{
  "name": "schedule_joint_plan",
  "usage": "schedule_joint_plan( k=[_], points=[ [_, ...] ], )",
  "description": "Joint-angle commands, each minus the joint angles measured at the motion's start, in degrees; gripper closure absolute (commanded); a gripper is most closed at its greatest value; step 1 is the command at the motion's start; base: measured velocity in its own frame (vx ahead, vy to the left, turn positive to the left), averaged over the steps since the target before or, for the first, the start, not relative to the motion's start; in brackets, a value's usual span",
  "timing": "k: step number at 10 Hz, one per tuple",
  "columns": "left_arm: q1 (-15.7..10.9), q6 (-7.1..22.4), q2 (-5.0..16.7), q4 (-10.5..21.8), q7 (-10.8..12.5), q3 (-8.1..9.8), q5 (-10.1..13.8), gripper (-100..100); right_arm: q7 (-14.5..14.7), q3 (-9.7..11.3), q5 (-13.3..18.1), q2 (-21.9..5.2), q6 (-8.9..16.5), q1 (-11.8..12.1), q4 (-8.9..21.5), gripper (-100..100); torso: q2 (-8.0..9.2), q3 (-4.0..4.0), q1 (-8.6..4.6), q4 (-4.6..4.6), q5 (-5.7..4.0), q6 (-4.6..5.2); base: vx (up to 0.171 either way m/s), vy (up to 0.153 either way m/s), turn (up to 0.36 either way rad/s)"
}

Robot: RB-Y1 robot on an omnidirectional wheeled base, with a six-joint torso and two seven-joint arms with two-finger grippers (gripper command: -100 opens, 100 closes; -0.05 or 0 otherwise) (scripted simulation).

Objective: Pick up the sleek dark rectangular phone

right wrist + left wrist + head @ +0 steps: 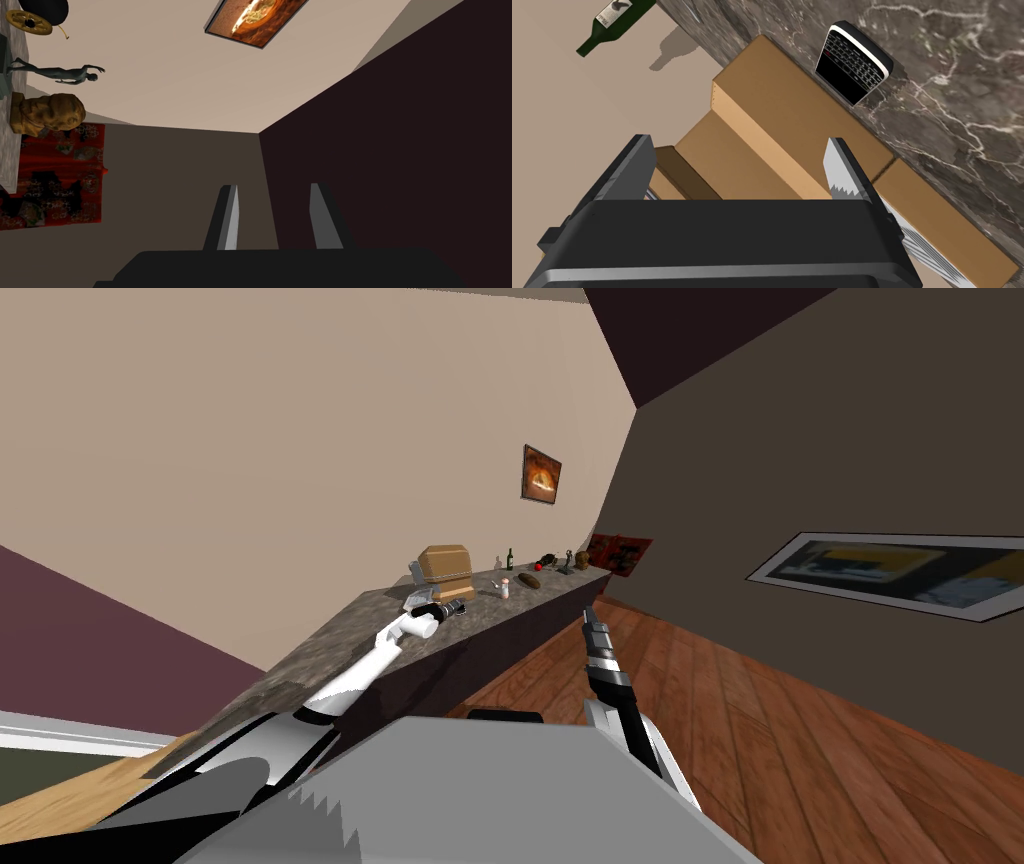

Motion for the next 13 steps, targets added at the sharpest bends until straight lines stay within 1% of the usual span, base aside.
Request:
schedule_joint_plan(
  k=[1,2,3,4,5,6,7,8,9,10,11,12,13],
  points=[
    [-0.7,1.7,0.5,0.9,-0.4,-0.20,0.7,-100,0.0,0.0,0.0,0.0,0.0,0.0,0.0,0,0.00,0.00,0.00,0.00,0.00,0.00,0.015,-0.005,0.015],
    [-2.3,3.9,1.7,3.2,-1.7,-0.53,1.8,-100,0.0,0.0,0.0,0.0,0.0,0.0,0.0,0,0.06,0.04,0.02,0.01,0.00,0.00,0.028,-0.014,-0.103],
    [-2.3,5.4,1.7,3.2,-1.7,-0.53,1.8,-100,0.0,0.0,0.0,0.0,0.0,0.0,0.0,0,0.03,0.02,0.00,0.01,0.00,0.03,0.031,-0.013,-0.052],
    [-3.9,7.2,2.9,5.4,-3.0,-0.83,2.9,-100,0.0,0.0,0.0,0.0,0.0,0.0,0.0,0,0.03,0.02,-0.01,0.01,0.00,0.01,0.053,-0.018,-0.087],
    [-3.9,9.1,2.9,5.4,-3.0,-0.83,2.9,-100,0.0,0.0,0.0,0.0,0.0,0.0,0.0,0,-0.04,-0.02,-0.03,0.00,-0.01,0.02,0.049,-0.011,-0.037],
    [-5.3,11.3,3.9,6.9,-4.2,-1.11,4.0,-100,0.0,0.0,0.0,0.0,0.0,0.0,0.0,0,-0.03,-0.02,-0.01,-0.01,0.00,0.00,0.060,-0.019,-0.072],
    [-5.3,13.2,3.9,7.7,-4.2,-1.11,4.0,-100,0.0,0.0,0.0,0.0,0.0,0.0,0.0,0,-0.08,-0.04,-0.04,-0.01,-0.01,0.02,0.045,-0.011,-0.048],
    [-6.6,14.7,4.9,9.9,-5.4,-1.36,5.1,-100,0.0,0.0,0.0,0.0,0.0,0.0,0.0,0,-0.04,-0.03,0.00,-0.02,0.00,0.00,0.052,-0.011,-0.088],
    [-6.6,16.3,4.9,9.9,-5.4,-1.36,5.1,-100,0.0,0.0,0.0,0.0,0.0,0.0,0.0,0,-0.06,-0.03,0.00,-0.01,0.00,0.02,0.047,-0.006,-0.052],
    [-6.6,16.8,4.9,9.9,-5.4,-1.36,5.1,-100,0.0,0.0,0.0,0.0,0.0,0.0,0.0,0,-0.03,-0.02,0.01,-0.01,0.00,0.00,0.019,-0.002,0.007],
    [-7.9,19.1,5.8,12.0,-6.6,-1.60,6.1,-100,0.0,0.0,0.0,0.0,0.0,0.0,0.0,0,0.05,0.02,0.02,0.01,0.01,-0.01,0.039,-0.009,-0.082],
    [-7.9,20.4,5.8,12.0,-6.6,-1.60,6.1,-100,0.0,0.0,0.0,0.0,0.0,0.0,0.0,0,0.01,0.01,0.00,0.01,0.00,0.02,0.044,-0.008,-0.052],
    [-9.1,22.1,6.5,14.1,-7.7,-1.83,7.0,-100,0.0,0.0,0.0,0.0,0.0,0.0,0.0,0,0.00,0.00,0.00,0.00,0.00,-0.01,0.061,-0.010,-0.076]
  ],
)
